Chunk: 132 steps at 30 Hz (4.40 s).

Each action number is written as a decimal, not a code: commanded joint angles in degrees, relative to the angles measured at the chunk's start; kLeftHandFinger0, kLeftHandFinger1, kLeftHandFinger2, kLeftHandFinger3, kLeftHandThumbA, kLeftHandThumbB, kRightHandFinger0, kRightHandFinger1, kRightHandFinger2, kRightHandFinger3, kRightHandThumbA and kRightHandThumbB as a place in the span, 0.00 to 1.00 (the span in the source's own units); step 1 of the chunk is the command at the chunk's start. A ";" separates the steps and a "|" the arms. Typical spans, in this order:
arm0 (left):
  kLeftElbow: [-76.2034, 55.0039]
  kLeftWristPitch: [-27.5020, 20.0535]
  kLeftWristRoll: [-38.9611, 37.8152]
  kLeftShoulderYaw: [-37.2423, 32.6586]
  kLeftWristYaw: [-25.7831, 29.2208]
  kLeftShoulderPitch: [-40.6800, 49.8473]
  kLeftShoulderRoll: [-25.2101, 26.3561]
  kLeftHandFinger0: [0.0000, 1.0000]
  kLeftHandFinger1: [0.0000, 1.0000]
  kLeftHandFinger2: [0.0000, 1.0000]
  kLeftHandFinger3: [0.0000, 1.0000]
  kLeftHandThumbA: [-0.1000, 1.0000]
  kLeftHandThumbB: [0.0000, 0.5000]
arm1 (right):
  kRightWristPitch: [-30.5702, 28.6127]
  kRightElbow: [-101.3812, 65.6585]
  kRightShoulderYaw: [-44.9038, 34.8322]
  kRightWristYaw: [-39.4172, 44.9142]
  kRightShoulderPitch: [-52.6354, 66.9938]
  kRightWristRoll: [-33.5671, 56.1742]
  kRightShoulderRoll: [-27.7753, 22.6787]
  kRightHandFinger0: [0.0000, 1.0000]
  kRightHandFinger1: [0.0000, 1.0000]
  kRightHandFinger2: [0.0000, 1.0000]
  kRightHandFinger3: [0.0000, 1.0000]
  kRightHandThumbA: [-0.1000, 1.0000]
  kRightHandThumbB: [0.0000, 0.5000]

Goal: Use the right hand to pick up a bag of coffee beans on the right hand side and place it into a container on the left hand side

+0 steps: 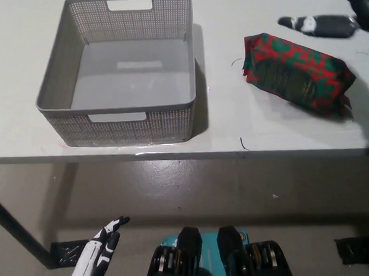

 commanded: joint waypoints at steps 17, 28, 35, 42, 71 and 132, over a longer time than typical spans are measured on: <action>-3.04 -3.96 0.10 1.43 0.02 5.72 0.48 1.00 1.00 1.00 1.00 1.00 0.94 | 8.68 42.94 12.08 6.68 -24.29 -3.37 6.49 1.00 1.00 1.00 1.00 0.95 1.00; -2.83 -3.44 0.27 1.44 -0.33 4.74 0.72 1.00 1.00 1.00 1.00 1.00 0.95 | 6.78 48.94 11.31 8.44 -24.07 -1.18 6.50 1.00 1.00 1.00 1.00 0.90 1.00; -2.77 -3.76 -0.49 1.80 -0.46 4.75 0.77 1.00 1.00 1.00 1.00 1.00 0.96 | 6.01 53.64 15.94 9.54 -23.90 -4.35 7.09 1.00 1.00 1.00 1.00 0.89 1.00; -2.45 -3.77 -0.74 1.76 -1.65 3.70 1.70 1.00 1.00 1.00 1.00 1.00 1.00 | 2.85 59.58 16.40 8.31 -19.32 -2.44 7.79 1.00 1.00 1.00 1.00 0.85 1.00; -2.64 -1.21 0.55 1.86 -3.03 -0.67 2.59 1.00 1.00 1.00 1.00 1.00 1.00 | -14.15 61.58 8.77 -25.57 -12.60 1.01 9.86 0.09 0.65 1.00 1.00 0.00 0.28; -3.95 -0.33 8.63 -4.48 -6.79 -4.36 6.19 1.00 1.00 1.00 1.00 1.00 0.97 | 2.57 40.32 13.81 -7.95 -31.82 -2.74 29.77 1.00 1.00 1.00 1.00 0.71 0.83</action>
